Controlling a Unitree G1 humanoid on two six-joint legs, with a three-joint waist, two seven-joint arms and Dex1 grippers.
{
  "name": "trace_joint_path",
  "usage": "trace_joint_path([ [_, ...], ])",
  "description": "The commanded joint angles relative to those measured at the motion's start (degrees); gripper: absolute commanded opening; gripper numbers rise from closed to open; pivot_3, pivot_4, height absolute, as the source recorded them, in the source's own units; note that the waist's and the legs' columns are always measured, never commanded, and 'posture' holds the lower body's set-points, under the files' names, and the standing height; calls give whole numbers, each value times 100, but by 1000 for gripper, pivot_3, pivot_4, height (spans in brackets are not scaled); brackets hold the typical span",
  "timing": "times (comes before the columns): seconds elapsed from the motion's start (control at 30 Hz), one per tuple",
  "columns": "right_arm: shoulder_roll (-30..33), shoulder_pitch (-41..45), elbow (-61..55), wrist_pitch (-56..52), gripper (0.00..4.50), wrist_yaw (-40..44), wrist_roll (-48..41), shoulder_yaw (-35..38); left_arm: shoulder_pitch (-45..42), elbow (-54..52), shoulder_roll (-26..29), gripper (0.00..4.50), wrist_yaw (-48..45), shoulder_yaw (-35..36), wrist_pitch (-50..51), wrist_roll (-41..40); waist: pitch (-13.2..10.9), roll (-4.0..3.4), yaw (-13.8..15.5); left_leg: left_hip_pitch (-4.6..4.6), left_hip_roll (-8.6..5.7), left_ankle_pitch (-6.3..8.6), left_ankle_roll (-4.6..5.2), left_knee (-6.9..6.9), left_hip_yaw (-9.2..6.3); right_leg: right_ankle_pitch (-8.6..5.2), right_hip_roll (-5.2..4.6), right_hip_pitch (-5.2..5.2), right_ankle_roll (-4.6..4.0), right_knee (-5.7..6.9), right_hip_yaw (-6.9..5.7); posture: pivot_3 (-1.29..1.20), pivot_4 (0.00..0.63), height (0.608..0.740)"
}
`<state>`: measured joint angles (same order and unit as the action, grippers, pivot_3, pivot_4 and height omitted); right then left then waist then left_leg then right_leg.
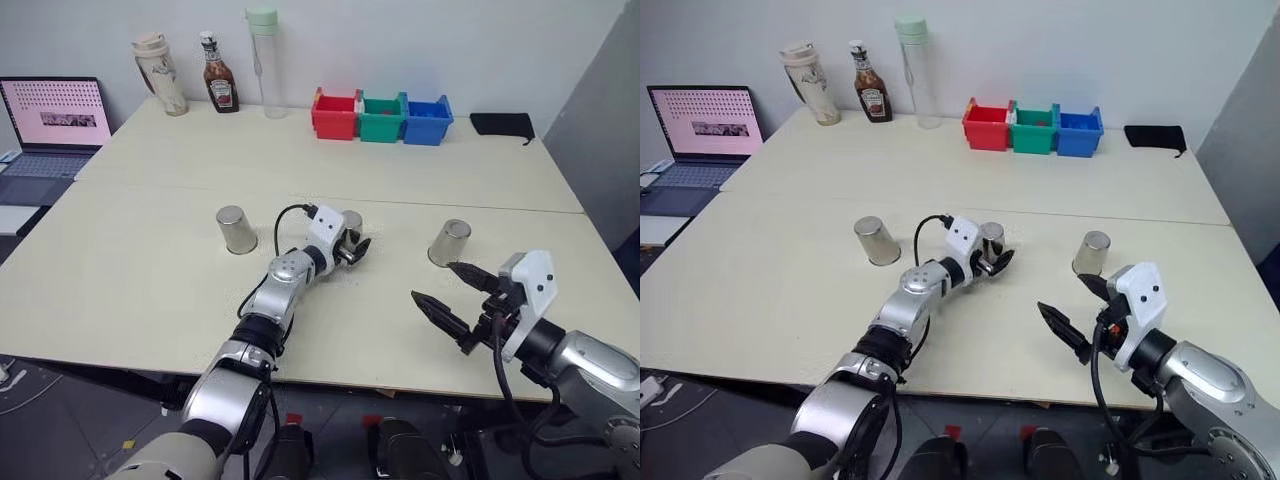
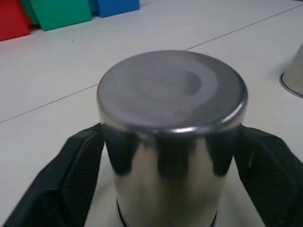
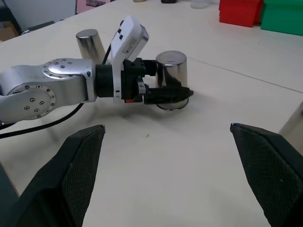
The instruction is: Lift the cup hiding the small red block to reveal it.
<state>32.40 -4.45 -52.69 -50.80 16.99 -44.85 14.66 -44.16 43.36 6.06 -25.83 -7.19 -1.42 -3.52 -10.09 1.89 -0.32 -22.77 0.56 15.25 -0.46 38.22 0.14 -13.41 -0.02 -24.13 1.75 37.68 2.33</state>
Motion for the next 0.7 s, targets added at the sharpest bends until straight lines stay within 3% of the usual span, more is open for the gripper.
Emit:
trace_joint_path([
  [0.03, -26, -49, -307, 140, 4500, -151, -208, 167, -166, 26, -47, 3025, -64, 117, -209, -8, 0, 0, 3, 0, 0, 0, 0, 0, -2, 0, 0, 0, 0, 0, -1, 0, 150, 740],
  [0.1, -4, -51, -308, 152, 4500, -206, -255, 138, -170, 10, -25, 2798, -92, 149, -206, -1, 0, 0, 5, 0, 1, 0, 0, 1, -4, 0, 0, 1, 0, 1, -2, 0, 150, 740],
  [0.4, 66, 52, -62, 248, 4500, -183, -221, 18, -368, -1439, 489, 2793, 777, 952, 1072, -232, -2, 4, -19, -2, 8, 0, 0, 4, -4, 1, 5, -4, 2, 5, 0, 0, 150, 740],
  [0.7, 91, 381, 141, 236, 4500, -147, -298, -210, -263, -306, 371, 2793, 1025, 987, 911, -58, 2, 3, 18, 3, -5, 0, 0, 9, -1, 2, -3, 5, 4, 4, -2, 0, 150, 740],
])
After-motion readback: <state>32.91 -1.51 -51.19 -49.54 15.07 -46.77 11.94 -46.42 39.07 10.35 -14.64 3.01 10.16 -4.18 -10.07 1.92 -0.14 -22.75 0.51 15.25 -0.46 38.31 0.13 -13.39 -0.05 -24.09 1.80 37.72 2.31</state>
